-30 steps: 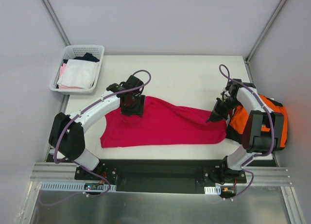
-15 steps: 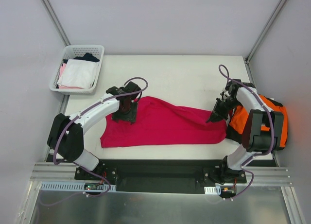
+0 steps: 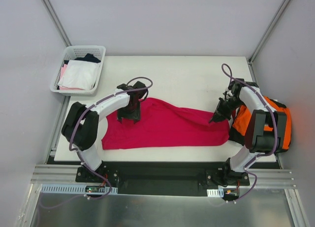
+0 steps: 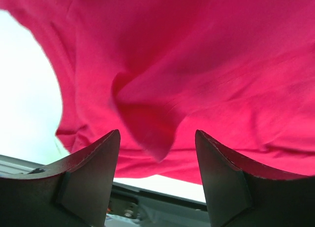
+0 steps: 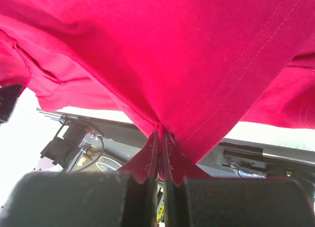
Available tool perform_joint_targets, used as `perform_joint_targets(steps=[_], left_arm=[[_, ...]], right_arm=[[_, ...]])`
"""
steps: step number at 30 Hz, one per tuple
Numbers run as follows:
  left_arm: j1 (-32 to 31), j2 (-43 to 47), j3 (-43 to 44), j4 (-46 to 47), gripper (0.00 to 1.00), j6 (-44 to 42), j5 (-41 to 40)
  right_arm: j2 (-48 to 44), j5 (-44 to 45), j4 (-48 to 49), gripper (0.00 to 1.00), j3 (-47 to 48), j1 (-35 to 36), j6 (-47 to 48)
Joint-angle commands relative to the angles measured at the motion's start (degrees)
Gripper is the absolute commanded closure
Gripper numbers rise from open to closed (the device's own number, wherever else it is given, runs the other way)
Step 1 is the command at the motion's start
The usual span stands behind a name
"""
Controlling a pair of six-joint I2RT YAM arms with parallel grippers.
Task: Fold and stack the t-shirts
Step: Fold the tshirt
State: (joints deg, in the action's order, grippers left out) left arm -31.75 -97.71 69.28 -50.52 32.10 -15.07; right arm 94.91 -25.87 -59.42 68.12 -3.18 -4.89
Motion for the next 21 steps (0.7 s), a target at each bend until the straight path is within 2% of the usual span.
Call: perform_joint_targets(steps=[1,9,21], left_arm=[[3.0,-3.9,9.5,-1.9,0.38,4.8,1.2],[5.5,-9.4,18.3,-9.6,0.39,12.6,-1.4],[6.9,-2.8,15.8,-15.7,0.41,22.1,1.7]], right_arm=[[-0.3,0.6,-2.7,0.99,2.3,0.7,0.2],[-1.0,1.3,-3.2,0.99,1.2,1.4,0.1],[-1.4,2.0,-3.0,0.99,-0.9,1.9,0.5]])
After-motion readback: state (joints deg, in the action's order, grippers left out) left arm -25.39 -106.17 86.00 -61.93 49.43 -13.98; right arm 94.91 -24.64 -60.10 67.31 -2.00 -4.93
